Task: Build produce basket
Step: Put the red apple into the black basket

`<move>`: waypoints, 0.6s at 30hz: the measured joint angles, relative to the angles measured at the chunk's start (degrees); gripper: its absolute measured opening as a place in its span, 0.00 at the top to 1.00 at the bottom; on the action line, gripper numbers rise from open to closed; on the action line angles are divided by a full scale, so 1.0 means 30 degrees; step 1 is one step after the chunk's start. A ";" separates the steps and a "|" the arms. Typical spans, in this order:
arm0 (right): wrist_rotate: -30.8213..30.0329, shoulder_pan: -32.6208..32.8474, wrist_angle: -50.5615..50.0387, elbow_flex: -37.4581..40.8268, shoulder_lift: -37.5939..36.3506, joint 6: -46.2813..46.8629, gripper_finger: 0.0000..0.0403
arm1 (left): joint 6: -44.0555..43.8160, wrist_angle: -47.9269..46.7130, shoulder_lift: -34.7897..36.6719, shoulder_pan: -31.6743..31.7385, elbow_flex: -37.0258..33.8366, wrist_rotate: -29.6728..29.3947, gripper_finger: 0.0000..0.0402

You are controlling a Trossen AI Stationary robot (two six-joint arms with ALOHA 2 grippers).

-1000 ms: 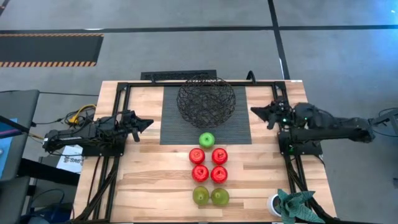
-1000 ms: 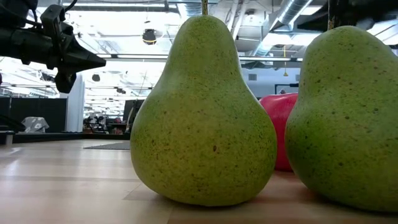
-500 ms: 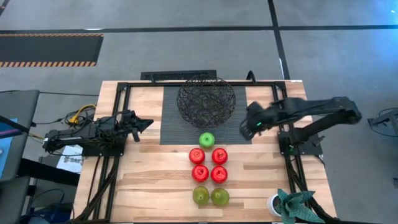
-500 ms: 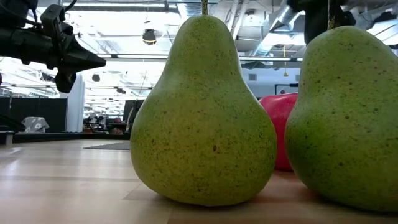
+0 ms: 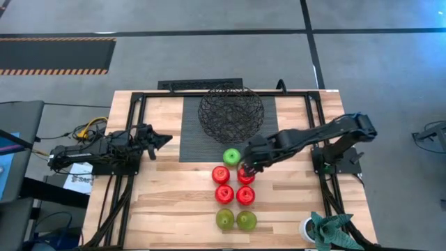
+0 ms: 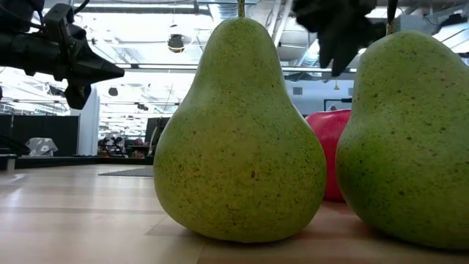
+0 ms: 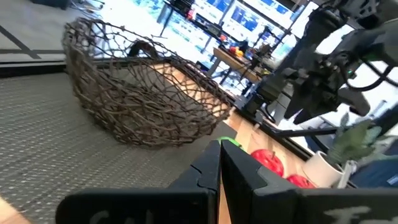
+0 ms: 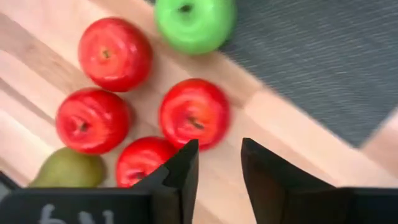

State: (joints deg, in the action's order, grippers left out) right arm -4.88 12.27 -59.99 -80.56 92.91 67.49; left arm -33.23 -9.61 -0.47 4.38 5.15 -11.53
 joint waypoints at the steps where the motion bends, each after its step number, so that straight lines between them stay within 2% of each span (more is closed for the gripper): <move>1: 0.0349 0.0033 0.0426 -0.0020 0.0348 -0.0006 0.62 | 0.0002 0.0005 0.0000 0.0000 0.0000 0.0190 1.00; 6: 0.1716 0.0298 0.0643 0.0021 0.1859 0.0051 0.56 | 0.0097 0.0006 -0.0006 -0.0007 0.0000 0.0683 1.00; 18: 0.1797 0.0016 0.1659 0.0017 0.3565 -0.0684 0.56 | 0.0216 -0.0030 -0.0007 -0.0007 0.0007 0.0774 1.00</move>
State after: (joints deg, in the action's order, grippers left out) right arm 0.51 12.32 -55.01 -80.51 103.60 65.44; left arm -32.58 -9.70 -0.49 4.36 5.17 -9.21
